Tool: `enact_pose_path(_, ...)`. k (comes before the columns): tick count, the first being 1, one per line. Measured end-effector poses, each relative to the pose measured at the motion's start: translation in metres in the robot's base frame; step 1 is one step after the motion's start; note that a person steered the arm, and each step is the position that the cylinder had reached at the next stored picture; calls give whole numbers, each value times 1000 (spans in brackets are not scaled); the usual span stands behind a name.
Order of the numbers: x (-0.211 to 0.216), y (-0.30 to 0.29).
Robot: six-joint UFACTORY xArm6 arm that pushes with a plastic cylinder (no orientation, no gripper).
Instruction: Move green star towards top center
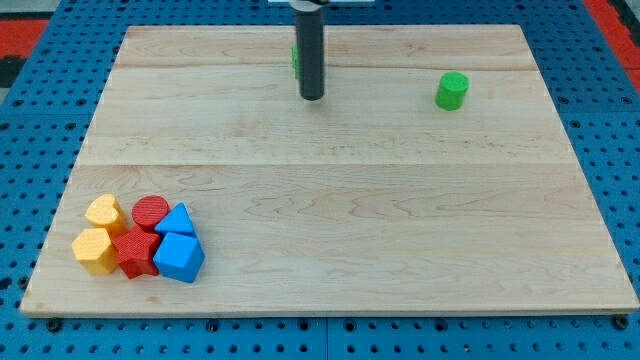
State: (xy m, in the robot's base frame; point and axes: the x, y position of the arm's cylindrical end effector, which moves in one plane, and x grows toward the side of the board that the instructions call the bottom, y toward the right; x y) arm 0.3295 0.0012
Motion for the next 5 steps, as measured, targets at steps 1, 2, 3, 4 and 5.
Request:
enact_pose_path(1,-25,5)
enact_pose_path(2,-51,-8)
enact_pose_path(3,-66,-25)
enact_pose_path(4,-62,-26)
enact_pose_path(5,-46,-39)
